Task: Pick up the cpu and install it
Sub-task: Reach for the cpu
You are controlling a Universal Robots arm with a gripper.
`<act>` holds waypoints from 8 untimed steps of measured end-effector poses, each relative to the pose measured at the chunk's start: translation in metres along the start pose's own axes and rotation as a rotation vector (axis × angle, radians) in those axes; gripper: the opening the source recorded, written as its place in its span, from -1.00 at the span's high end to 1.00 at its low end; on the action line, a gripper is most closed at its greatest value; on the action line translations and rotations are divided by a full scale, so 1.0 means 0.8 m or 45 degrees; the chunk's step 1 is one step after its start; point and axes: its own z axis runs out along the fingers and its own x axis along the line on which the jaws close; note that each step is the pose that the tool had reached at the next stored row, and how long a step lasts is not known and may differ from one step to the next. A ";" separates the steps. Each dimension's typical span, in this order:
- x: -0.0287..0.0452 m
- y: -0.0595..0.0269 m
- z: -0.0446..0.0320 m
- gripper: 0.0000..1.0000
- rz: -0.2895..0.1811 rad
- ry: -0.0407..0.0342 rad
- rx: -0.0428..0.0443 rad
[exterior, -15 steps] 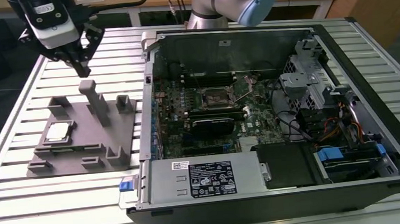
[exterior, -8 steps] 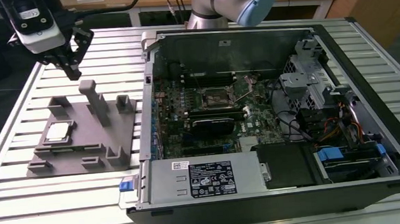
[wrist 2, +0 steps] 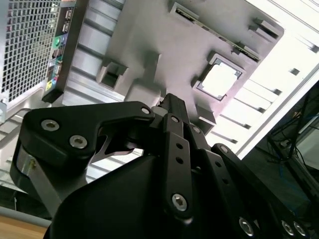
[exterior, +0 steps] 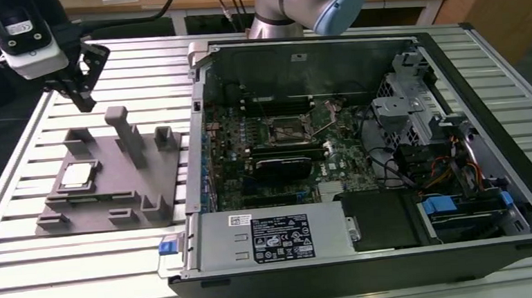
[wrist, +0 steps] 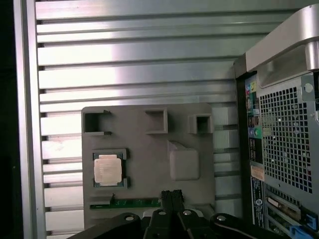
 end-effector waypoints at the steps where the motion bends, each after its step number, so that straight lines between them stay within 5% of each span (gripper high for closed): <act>1: 0.0029 0.000 0.0014 0.79 0.000 0.0001 0.000; 8: 0.0212 -0.002 0.0124 0.79 0.000 0.0000 0.000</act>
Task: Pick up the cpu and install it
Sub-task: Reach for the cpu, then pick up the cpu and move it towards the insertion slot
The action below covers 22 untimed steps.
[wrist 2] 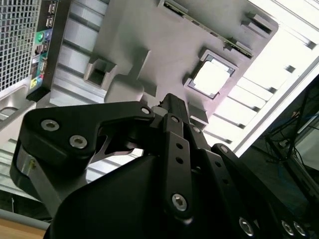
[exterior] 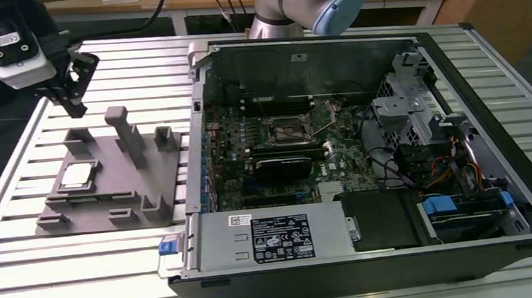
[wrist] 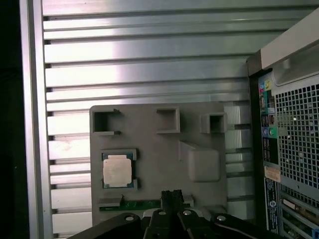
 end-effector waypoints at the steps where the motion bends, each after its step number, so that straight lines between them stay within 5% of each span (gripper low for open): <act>1: 0.0024 0.000 0.0015 0.79 0.000 0.0001 0.000; 12: 0.0241 -0.002 0.0190 0.79 0.000 0.0001 0.000; 22: 0.0315 -0.003 0.0257 0.79 0.000 0.0000 0.000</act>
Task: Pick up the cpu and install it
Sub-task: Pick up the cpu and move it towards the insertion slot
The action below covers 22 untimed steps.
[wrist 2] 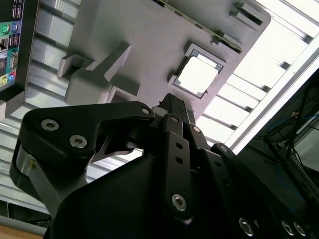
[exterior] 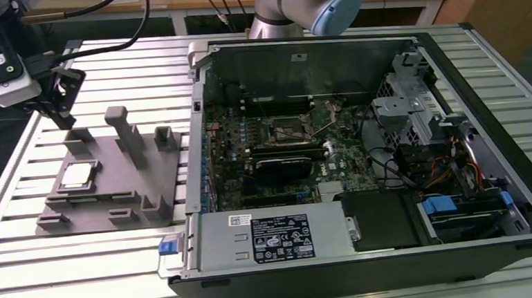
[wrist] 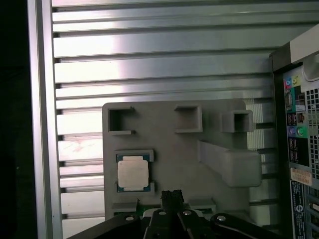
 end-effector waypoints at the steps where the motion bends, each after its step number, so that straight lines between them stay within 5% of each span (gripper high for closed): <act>1: 0.0006 0.000 0.0000 0.79 0.000 0.0000 0.000; 11: 0.0032 0.000 0.0008 0.79 0.000 -0.0001 0.000; 22: 0.0140 -0.004 0.0175 0.79 0.000 -0.0006 0.000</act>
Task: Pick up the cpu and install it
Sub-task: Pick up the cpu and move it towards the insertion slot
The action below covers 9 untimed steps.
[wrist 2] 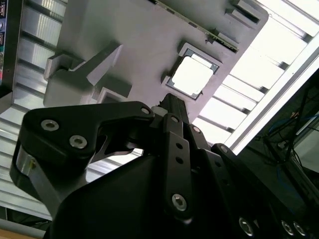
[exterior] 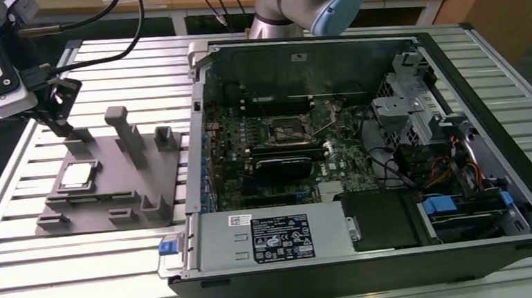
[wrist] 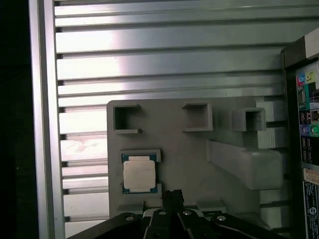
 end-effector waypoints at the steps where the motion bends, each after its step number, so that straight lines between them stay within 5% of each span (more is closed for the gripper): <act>1: 0.0011 -0.001 0.0016 0.79 0.000 0.0002 0.000; 9: 0.0104 -0.007 0.0137 0.79 0.000 0.0000 0.000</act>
